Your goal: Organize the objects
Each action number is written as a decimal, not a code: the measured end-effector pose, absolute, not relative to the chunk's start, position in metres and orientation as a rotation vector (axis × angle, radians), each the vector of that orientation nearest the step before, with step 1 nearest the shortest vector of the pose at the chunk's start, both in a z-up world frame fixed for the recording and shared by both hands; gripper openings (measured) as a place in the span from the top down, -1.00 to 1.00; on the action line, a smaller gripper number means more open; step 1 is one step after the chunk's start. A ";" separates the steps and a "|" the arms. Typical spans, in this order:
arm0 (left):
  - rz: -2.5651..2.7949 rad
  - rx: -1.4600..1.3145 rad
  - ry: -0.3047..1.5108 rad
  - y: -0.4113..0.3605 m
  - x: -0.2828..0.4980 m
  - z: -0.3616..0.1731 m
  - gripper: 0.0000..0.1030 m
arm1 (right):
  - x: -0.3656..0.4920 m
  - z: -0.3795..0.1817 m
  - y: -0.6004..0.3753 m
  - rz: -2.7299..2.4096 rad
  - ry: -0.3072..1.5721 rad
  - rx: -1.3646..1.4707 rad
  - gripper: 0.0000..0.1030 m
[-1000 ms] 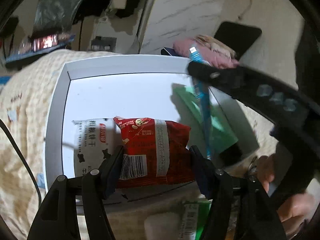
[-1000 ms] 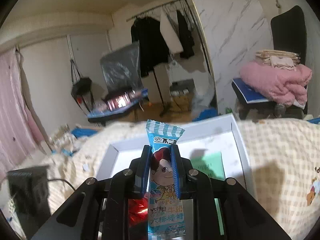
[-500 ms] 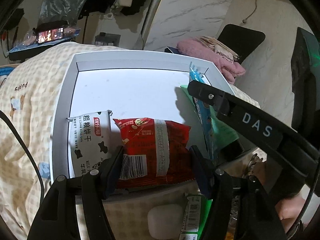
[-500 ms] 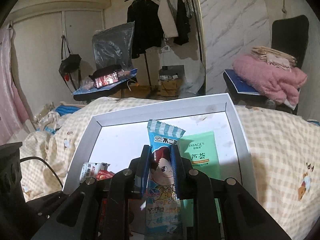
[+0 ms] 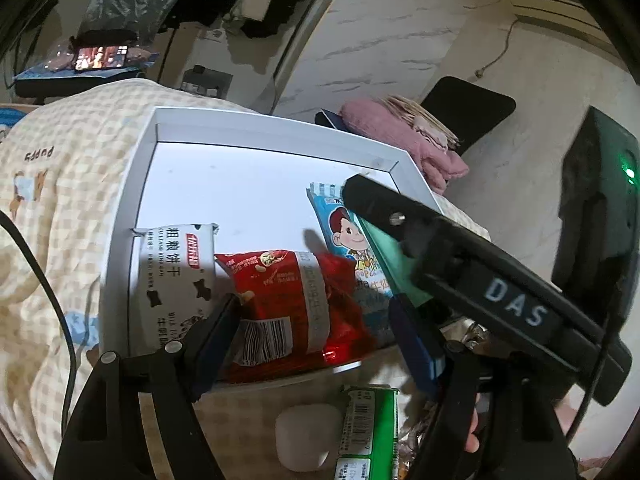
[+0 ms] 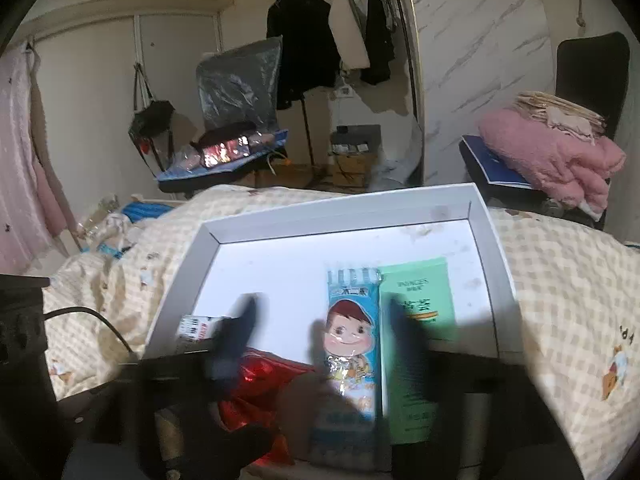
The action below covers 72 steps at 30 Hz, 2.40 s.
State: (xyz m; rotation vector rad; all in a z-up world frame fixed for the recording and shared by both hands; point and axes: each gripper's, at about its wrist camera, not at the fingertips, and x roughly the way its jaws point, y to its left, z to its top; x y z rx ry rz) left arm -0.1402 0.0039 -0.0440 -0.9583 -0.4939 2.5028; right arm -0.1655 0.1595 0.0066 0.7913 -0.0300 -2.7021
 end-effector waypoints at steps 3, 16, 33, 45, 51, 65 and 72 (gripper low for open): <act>2.531 -0.935 -0.486 0.002 -0.137 -0.039 -0.54 | -0.162 0.012 0.155 -2.698 -0.008 0.778 -0.51; 2.640 -0.734 -0.370 -0.001 -0.095 0.021 -0.57 | -0.116 0.071 0.166 -2.671 -0.125 0.612 -0.51; 2.559 -0.715 -0.375 -0.001 -0.053 0.066 -0.66 | -0.049 0.118 0.188 -2.657 -0.131 0.502 -0.96; 2.571 -0.995 -0.403 0.010 -0.058 0.038 -0.66 | -0.044 0.108 0.209 -2.733 -0.090 0.683 -0.96; 2.772 -1.051 -0.242 0.017 -0.056 0.021 -0.65 | -0.042 0.088 0.218 -2.729 -0.074 0.776 -0.96; 2.715 -1.173 -0.143 0.022 -0.056 -0.013 -0.66 | -0.025 0.038 0.210 -2.748 -0.010 0.821 -0.96; 2.743 -1.186 -0.123 0.027 -0.055 -0.013 -0.66 | -0.032 0.032 0.201 -2.697 0.014 0.848 -0.97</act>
